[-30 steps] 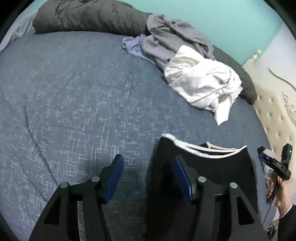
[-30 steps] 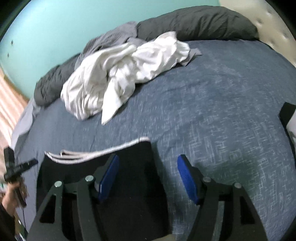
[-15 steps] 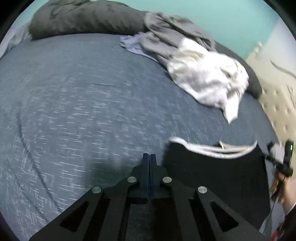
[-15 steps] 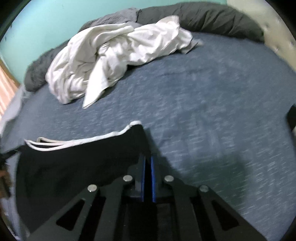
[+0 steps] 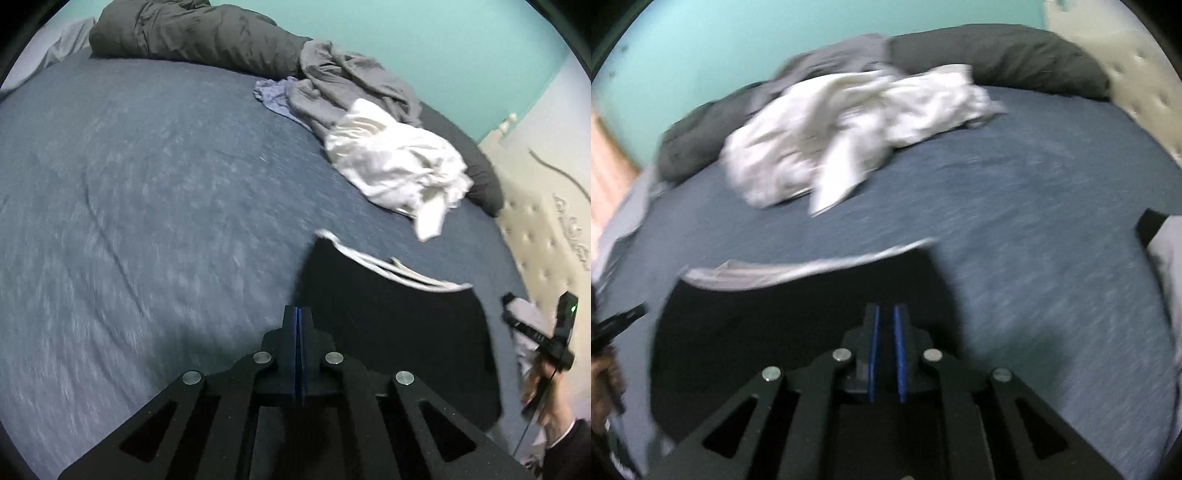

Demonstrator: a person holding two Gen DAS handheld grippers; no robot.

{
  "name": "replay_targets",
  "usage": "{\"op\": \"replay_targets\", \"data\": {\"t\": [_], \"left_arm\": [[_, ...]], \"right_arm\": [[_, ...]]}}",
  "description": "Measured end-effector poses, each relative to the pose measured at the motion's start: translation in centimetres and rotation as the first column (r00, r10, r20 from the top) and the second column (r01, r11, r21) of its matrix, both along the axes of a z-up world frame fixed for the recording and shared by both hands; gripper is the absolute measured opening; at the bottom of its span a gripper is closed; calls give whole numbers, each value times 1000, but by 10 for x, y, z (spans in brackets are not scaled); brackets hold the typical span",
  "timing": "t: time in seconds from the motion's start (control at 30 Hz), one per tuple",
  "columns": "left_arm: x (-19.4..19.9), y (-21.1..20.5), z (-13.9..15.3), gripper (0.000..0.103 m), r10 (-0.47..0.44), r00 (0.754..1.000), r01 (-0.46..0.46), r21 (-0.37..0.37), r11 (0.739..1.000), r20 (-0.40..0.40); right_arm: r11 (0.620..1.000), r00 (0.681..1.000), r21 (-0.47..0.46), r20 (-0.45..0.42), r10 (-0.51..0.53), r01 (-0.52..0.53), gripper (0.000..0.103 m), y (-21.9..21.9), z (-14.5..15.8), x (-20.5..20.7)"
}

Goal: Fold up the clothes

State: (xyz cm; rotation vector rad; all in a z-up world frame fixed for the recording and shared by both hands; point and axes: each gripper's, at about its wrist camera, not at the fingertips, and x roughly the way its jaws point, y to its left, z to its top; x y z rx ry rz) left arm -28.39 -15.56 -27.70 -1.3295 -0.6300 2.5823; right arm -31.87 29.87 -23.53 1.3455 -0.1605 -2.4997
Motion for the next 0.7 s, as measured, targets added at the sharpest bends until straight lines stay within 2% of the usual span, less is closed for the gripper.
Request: {"op": "replay_targets", "data": {"t": [0.1, 0.2, 0.33, 0.53, 0.7], "left_arm": [[31, 9, 5, 20, -7, 1000, 8, 20, 1000, -18], [65, 13, 7, 22, -1, 999, 2, 39, 999, -32], [98, 12, 0, 25, 33, 999, -32, 64, 997, -17], [138, 16, -10, 35, 34, 999, -32, 70, 997, -27], [152, 22, -20, 37, 3, 1000, -2, 55, 998, -18]], "right_arm": [[994, 994, -40, 31, 101, -100, 8, -36, -3, 39], [986, 983, -53, 89, 162, -158, 8, -71, -20, 71], [985, 973, -90, 166, 158, -145, 8, -96, -45, 87], [991, 968, -10, 214, 131, -132, 8, -118, -74, 89], [991, 971, 36, 205, 121, -131, 7, -124, -74, 101]]}}
